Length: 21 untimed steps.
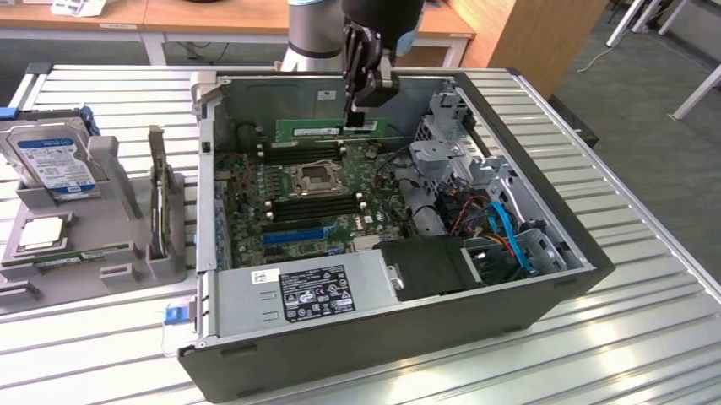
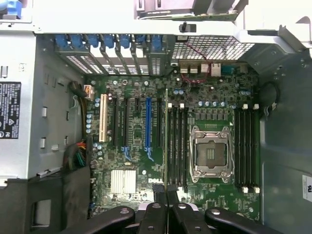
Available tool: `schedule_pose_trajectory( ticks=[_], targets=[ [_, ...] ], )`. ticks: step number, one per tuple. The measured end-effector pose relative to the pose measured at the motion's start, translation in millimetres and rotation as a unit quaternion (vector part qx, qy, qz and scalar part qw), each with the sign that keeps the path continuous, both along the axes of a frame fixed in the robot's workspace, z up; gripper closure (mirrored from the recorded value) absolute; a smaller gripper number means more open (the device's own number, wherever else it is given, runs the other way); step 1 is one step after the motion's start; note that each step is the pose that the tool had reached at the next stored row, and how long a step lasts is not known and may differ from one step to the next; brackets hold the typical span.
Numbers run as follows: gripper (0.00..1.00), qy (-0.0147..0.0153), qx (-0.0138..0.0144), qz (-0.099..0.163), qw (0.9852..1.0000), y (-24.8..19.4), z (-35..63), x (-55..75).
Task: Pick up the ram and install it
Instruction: 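Pick up the ram and move it above insertion slot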
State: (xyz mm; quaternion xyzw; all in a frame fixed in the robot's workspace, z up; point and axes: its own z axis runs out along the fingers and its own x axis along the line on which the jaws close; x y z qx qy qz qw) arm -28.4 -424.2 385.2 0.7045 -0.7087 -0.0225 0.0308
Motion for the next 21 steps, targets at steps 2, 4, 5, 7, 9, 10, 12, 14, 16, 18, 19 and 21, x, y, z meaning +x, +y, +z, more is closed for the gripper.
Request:
schedule_pose_trajectory(
  ticks=[2, 4, 5, 7, 9, 10, 12, 14, 16, 18, 19, 21],
  targets=[
    [0.88, 0.0000, 0.0000, 0.000, 1.0000, 2.5, -0.7, 0.0],
    [0.88, 0.0000, 0.0000, 0.000, 1.0000, 5.2, -1.5, -0.1],
    [0.88, 0.0000, 0.0001, 0.000, 1.0000, 6.5, -1.9, -0.1],
    [0.88, 0.0000, 0.0000, 0.000, 1.0000, 9.1, -2.6, -0.2],
    [0.88, 0.0000, 0.0000, 0.000, 1.0000, 11.2, -3.1, -0.2],
    [0.88, 0.0000, 0.0000, 0.000, 1.0000, 12.0, -3.4, -0.2],
    [0.88, 0.0000, 0.0000, 0.000, 1.0000, 12.5, -3.8, -0.1],
    [0.88, 0.0000, 0.0000, 0.000, 1.0000, 12.5, -3.7, -0.2],
    [0.88, 0.0000, 0.0000, 0.000, 1.0000, 12.5, -3.7, -0.2],
    [0.88, -0.0017, 0.0000, 0.000, 1.0000, 12.6, -3.9, -0.5],
    [0.88, -0.0033, 0.0001, 0.000, 1.0000, 12.6, -3.9, -0.5],
    [0.88, -0.0051, 0.0001, 0.000, 1.0000, 12.6, -3.9, -0.5]
  ],
)
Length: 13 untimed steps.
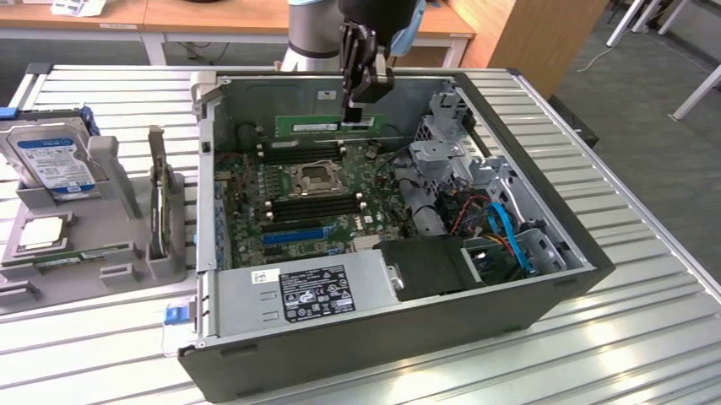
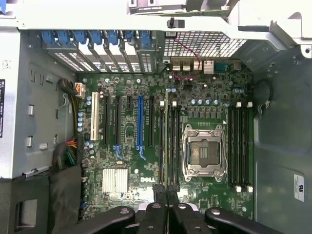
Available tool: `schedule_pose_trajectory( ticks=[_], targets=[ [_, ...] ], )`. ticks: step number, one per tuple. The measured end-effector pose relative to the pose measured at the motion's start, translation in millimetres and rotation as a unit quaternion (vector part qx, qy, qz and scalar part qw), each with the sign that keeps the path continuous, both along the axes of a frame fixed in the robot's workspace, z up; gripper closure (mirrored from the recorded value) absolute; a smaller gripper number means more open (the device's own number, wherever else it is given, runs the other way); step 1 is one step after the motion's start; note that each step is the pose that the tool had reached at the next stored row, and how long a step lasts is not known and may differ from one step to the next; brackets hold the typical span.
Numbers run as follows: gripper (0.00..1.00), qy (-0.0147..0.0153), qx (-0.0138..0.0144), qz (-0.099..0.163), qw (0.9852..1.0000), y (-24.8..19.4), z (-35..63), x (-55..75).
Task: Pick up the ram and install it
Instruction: 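Pick up the ram and move it above insertion slot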
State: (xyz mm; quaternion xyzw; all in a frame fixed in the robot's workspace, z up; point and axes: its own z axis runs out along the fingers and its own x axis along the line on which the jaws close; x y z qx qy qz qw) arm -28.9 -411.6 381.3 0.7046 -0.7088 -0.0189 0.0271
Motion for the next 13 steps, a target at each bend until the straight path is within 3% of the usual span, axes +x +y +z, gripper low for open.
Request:
schedule_pose_trajectory(
  ticks=[6, 13],
  targets=[
    [0.88, 0.0000, -0.0001, 0.000, 1.0000, 0.0, -0.8, -0.1],
    [0.88, 0.0000, 0.0014, 0.000, 1.0000, 0.0, -9.3, -1.1]
  ],
)
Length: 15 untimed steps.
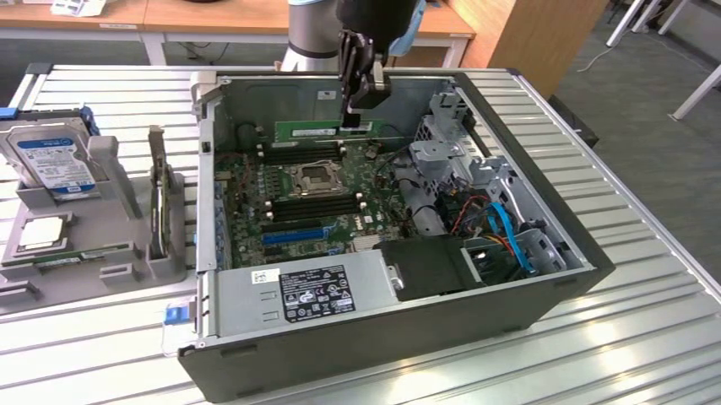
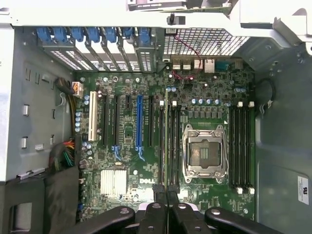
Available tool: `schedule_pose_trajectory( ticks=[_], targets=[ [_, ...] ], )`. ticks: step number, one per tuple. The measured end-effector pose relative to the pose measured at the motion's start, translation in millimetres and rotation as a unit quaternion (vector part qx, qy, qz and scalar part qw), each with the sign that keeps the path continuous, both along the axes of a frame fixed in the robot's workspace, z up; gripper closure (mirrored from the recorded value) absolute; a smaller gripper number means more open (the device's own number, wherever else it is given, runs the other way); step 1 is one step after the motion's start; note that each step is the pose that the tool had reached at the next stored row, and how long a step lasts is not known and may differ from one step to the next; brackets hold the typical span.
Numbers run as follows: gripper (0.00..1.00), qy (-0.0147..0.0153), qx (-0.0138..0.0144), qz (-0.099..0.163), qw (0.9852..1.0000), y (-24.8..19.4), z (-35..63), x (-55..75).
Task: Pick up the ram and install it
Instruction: 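Pick up the ram and move it above insertion slot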
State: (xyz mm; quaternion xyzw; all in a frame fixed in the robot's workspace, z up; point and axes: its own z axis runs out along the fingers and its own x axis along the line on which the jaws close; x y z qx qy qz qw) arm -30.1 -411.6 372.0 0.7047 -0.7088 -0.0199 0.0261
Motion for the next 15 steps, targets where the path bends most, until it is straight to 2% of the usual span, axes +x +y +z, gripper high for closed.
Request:
schedule_pose_trajectory(
  ticks=[15],
  targets=[
    [0.88, 0.0000, 0.0036, 0.000, 1.0000, 0.0, -18.8, -0.4]
  ],
)
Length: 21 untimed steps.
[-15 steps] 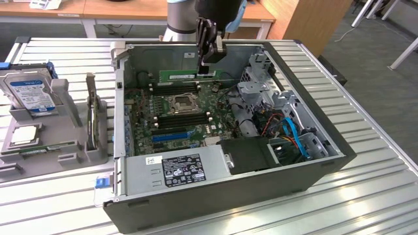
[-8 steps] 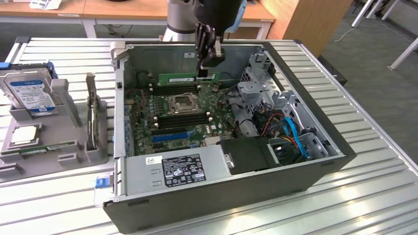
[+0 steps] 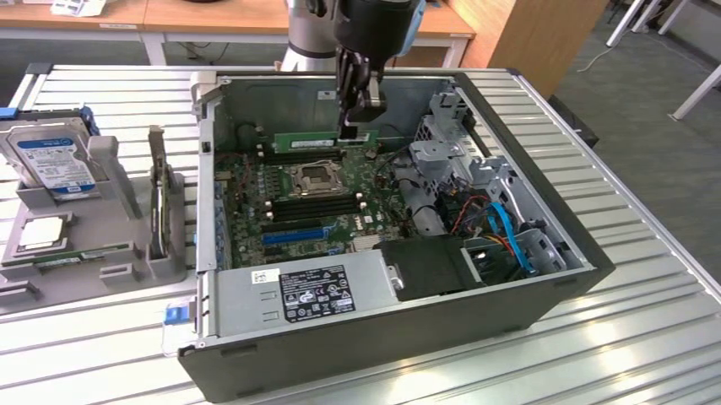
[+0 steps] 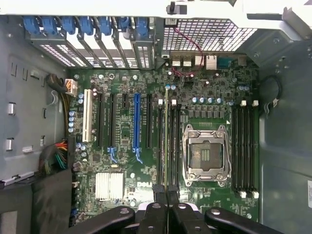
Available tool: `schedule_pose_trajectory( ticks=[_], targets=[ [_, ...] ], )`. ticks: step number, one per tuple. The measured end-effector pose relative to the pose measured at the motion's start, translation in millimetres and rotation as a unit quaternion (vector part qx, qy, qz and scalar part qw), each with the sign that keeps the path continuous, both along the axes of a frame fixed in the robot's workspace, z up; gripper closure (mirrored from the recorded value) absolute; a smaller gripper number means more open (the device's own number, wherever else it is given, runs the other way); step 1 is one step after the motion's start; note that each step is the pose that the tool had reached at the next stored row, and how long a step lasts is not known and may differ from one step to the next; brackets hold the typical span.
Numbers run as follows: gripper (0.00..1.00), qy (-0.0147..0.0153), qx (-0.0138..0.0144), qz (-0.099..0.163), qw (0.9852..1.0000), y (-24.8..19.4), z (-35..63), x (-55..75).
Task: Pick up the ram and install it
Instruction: 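Pick up the ram and move it above insertion slot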
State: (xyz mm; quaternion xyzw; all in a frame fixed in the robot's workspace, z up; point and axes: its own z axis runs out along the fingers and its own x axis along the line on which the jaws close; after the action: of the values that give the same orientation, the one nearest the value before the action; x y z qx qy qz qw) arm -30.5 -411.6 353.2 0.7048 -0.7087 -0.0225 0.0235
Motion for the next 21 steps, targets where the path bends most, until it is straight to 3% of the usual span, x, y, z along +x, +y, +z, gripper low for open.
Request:
schedule_pose_trajectory(
  ticks=[21],
  targets=[
    [0.88, 0.0000, 0.0018, 0.000, 1.0000, 0.0, -21.5, -0.1]
  ],
)
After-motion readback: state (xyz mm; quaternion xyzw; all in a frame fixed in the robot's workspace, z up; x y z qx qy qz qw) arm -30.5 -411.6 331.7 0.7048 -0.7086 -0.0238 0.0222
